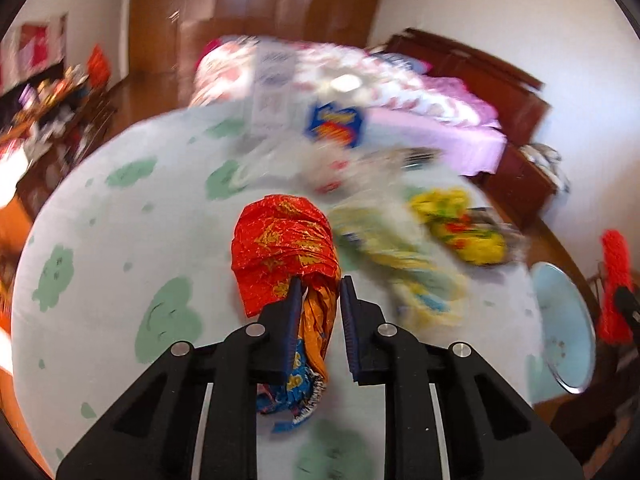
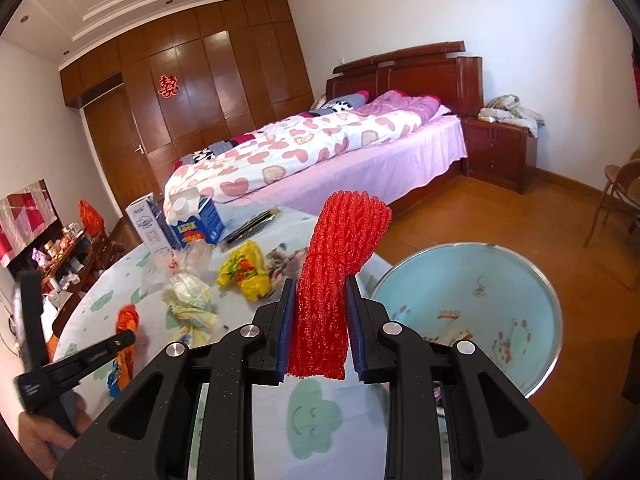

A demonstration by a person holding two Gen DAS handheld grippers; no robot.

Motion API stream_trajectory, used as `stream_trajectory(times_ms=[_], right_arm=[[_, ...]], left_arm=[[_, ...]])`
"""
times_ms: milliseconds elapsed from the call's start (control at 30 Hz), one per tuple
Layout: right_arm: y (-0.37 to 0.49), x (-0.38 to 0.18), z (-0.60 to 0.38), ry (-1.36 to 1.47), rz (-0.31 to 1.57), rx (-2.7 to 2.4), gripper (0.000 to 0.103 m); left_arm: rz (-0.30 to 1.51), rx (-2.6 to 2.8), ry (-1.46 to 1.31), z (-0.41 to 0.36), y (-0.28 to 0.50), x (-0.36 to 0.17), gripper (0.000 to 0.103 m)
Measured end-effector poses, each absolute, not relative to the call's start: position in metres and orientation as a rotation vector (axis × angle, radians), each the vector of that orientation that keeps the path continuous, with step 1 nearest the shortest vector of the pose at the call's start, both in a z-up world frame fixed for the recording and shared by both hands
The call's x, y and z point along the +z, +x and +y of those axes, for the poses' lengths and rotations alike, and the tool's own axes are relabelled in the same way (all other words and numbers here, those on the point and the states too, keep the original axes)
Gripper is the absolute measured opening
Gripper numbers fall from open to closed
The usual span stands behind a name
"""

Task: Collect trash
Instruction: 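Carry the foil bag and mesh net over the blue bin and open both grippers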

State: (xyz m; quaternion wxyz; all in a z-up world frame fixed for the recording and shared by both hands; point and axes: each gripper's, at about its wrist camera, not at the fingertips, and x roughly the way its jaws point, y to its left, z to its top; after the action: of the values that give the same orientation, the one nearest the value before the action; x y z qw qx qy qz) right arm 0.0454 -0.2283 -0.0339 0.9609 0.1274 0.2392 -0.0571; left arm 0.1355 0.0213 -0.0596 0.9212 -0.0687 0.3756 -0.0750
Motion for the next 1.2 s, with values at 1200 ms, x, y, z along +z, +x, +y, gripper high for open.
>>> stream_trajectory(times_ms=[1200], right_arm=[[0.028, -0.06, -0.356, 0.298, 0.604, -0.363, 0.025]], left_arm=[[0.756, -0.779, 0.055, -0.203, 0.099, -0.045, 0.02]])
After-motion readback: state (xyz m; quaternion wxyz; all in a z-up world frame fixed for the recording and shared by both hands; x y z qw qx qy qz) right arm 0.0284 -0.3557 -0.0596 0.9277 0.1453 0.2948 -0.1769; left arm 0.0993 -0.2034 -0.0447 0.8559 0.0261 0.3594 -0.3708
